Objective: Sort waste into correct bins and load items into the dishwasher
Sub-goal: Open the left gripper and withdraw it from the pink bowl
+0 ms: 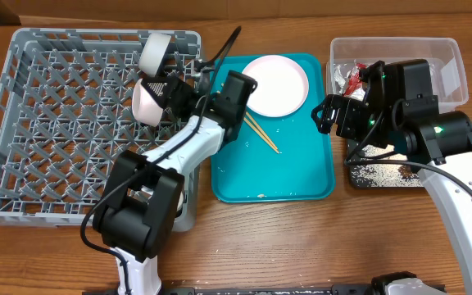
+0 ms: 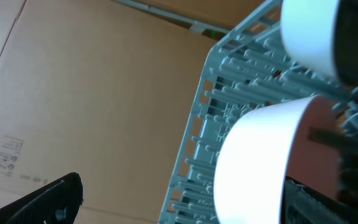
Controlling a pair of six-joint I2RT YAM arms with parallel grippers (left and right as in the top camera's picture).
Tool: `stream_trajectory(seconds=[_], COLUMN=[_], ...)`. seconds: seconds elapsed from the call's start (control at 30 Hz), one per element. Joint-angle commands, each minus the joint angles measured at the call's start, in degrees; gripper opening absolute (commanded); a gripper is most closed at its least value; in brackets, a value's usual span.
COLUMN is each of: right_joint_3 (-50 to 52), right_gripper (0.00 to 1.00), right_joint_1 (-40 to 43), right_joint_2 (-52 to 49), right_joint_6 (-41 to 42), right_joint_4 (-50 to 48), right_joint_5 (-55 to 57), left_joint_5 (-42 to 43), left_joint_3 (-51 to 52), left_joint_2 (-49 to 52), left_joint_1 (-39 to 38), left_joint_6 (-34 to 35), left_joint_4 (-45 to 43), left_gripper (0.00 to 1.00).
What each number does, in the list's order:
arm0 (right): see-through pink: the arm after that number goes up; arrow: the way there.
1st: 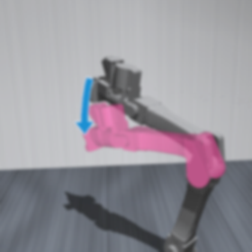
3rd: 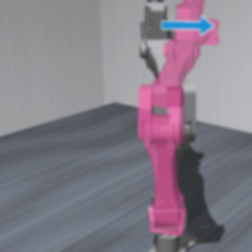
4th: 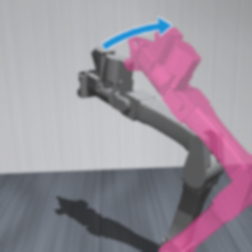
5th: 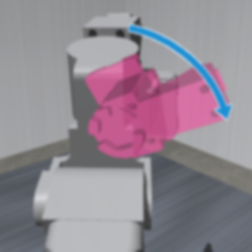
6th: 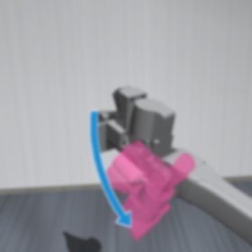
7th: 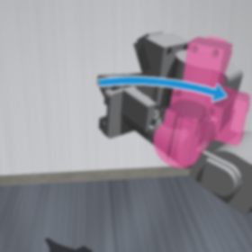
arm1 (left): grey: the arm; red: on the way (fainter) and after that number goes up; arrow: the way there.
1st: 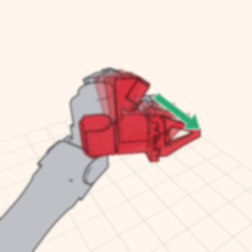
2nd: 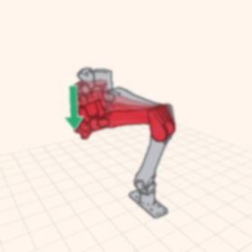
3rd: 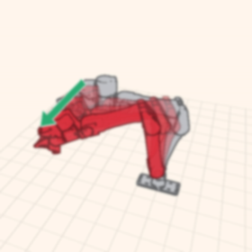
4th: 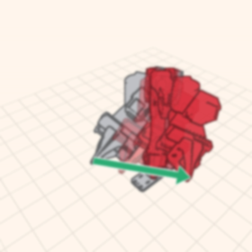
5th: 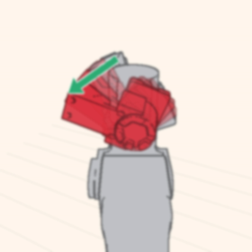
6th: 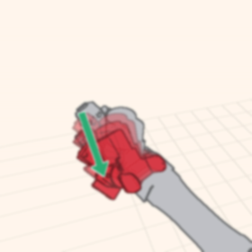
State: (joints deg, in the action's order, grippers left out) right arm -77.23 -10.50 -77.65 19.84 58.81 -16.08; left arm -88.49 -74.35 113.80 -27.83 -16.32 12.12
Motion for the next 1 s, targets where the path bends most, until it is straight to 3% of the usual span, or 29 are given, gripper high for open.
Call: stream_trajectory(seconds=[0.0, 0.37, 0.6, 0.8, 0.97], right_joint_3=[0.0, 0.0, 0.0, 0.0, 0.0], right_gripper=[1.00, 1.00, 1.00, 1.00, 1.00], right_joint_1=[0.1, 0.1, 0.1, 0.1, 0.1], right_joint_2=[0.2, 0.2, 0.2, 0.2, 0.2], right_joint_6=[-0.2, -0.2, -0.2, -0.2, -0.2], right_joint_4=[-0.2, -0.2, -0.2, -0.2, -0.2], right_joint_5=[0.6, 0.6, 0.6, 0.6, 0.6], left_joint_5=[-0.3, 3.8, 5.5, 14.5, 31.3], left_joint_3=[-0.1, -0.1, -0.7, -1.7, -1.7], left_joint_2=[0.5, 0.5, -2.4, -6.9, -8.4], left_joint_1=[-1.3, -2.6, -3.9, -7.2, -8.5], left_joint_6=[-1.8, -1.7, -0.9, 0.1, 12.1], left_joint_4=[-2.5, -7.5, -16.7, -16.3, -6.1], left_gripper=[1.00, 1.00, 1.00, 1.00, 1.00])
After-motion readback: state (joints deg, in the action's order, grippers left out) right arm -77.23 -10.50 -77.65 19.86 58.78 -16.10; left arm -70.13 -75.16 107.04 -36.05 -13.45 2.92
